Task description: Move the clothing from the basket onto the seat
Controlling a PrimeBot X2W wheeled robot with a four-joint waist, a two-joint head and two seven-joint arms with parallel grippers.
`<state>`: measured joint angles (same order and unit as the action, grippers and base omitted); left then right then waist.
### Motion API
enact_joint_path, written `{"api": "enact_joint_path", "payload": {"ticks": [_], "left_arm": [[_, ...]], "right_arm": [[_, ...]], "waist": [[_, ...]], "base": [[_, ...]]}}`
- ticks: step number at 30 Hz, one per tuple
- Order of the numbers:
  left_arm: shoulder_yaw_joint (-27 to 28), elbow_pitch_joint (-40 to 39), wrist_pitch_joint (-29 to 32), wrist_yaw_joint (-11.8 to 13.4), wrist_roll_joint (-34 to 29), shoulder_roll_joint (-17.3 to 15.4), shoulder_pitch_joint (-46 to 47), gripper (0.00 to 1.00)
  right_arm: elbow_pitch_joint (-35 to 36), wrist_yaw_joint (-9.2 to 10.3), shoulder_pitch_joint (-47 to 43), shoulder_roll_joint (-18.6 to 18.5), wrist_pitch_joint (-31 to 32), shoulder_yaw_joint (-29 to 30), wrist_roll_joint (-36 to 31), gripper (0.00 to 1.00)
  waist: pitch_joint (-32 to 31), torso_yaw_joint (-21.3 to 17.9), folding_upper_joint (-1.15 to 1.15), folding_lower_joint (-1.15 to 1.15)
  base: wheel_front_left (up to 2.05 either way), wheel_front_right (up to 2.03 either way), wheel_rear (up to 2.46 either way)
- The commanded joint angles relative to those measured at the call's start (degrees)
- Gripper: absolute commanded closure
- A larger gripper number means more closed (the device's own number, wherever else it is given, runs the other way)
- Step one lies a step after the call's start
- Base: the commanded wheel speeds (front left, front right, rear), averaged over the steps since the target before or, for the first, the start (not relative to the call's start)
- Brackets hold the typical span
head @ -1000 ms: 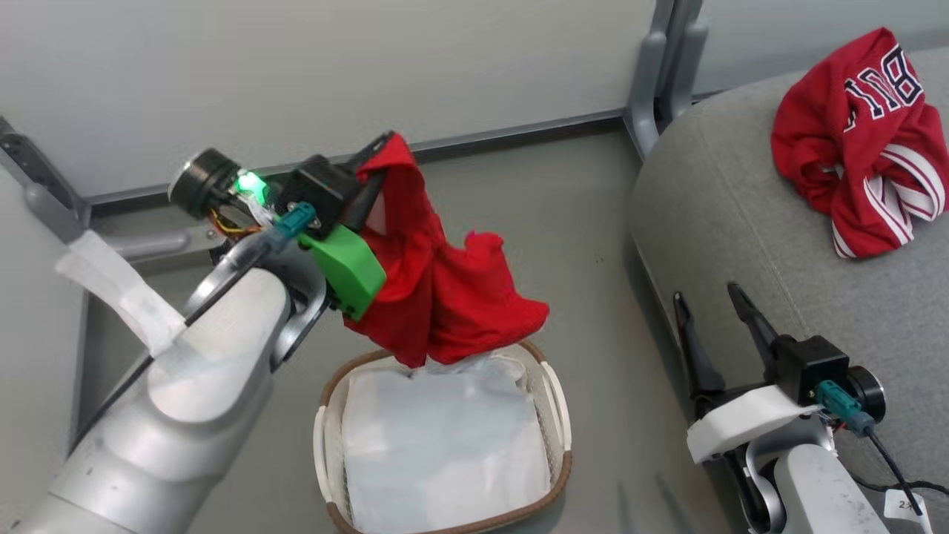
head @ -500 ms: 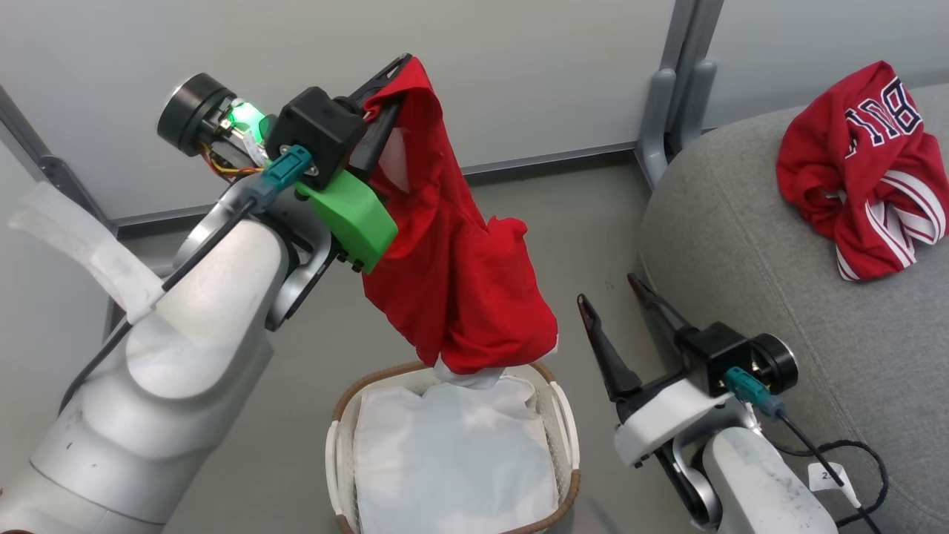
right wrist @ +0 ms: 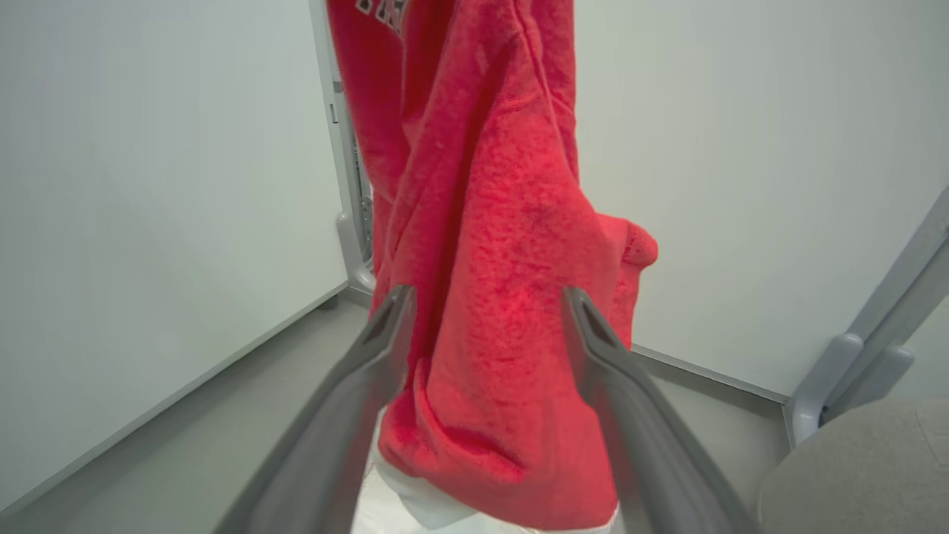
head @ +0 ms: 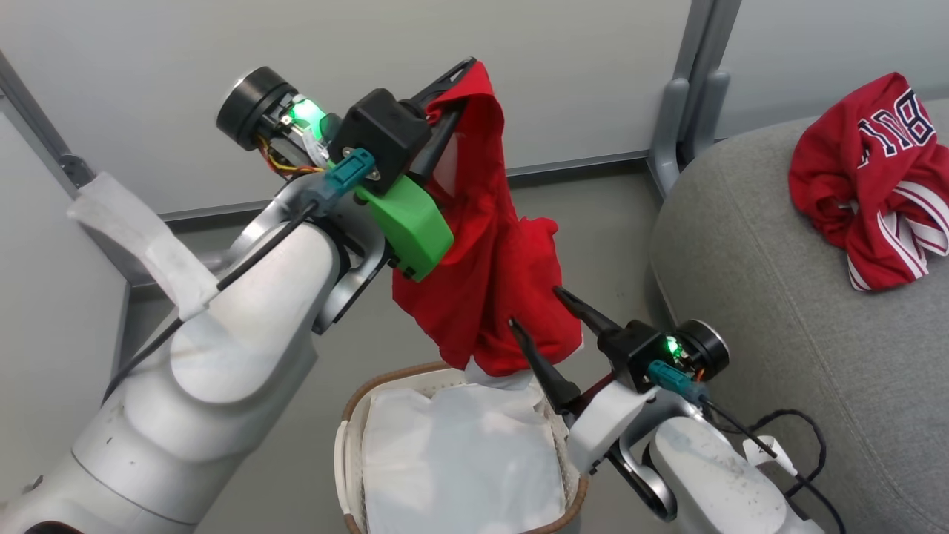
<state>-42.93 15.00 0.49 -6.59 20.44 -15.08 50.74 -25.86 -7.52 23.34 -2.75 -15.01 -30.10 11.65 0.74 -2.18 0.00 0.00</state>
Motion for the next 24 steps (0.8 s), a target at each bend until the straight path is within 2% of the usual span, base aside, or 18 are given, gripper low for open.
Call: {"api": "enact_joint_path", "payload": {"ticks": [1,12,13,15,16,24], "left_arm": [[-0.40,-0.54,0.22,-0.03,0.11,0.53,1.13,1.00],[-4.07,-5.40,1.33,-0.38,1.11,2.64,1.24,1.00],[-4.29,-5.81,1.39,-0.39,1.19,2.66,0.97,1.00],[-4.51,-6.47,1.43,-0.27,1.29,2.62,0.33,1.00],[-4.54,-6.65,1.37,-0.11,1.43,2.56,-0.07,1.00],[-3.50,-5.92,0.73,1.84,2.89,0.39,-3.86,1.00]], "right_arm": [[-1.22,0.06,1.07,-0.23,-0.27,0.39,-0.91,0.00],[-7.28,0.06,4.67,-0.22,-0.26,2.65,-2.40,0.00],[-7.49,0.06,4.84,-0.23,-0.26,2.47,-2.00,0.22],[-7.83,0.06,5.26,-0.23,-0.26,1.90,-1.54,0.84],[-7.85,0.06,5.44,-0.24,-0.27,1.72,-1.29,1.00],[-6.56,0.06,5.48,-0.24,-0.27,1.59,-0.53,1.00]], "waist": [[-0.16,0.59,0.00,0.00],[-1.05,3.54,0.00,0.00],[-1.13,3.73,0.00,0.00],[-1.29,3.99,0.00,0.00],[-1.35,4.06,0.00,0.00],[-1.49,3.96,0.00,0.00]], "base": [[0.00,0.00,0.00],[0.00,0.00,0.00],[0.00,0.00,0.00],[0.00,0.00,0.00],[0.00,0.00,0.00],[0.00,0.00,0.00]]}}
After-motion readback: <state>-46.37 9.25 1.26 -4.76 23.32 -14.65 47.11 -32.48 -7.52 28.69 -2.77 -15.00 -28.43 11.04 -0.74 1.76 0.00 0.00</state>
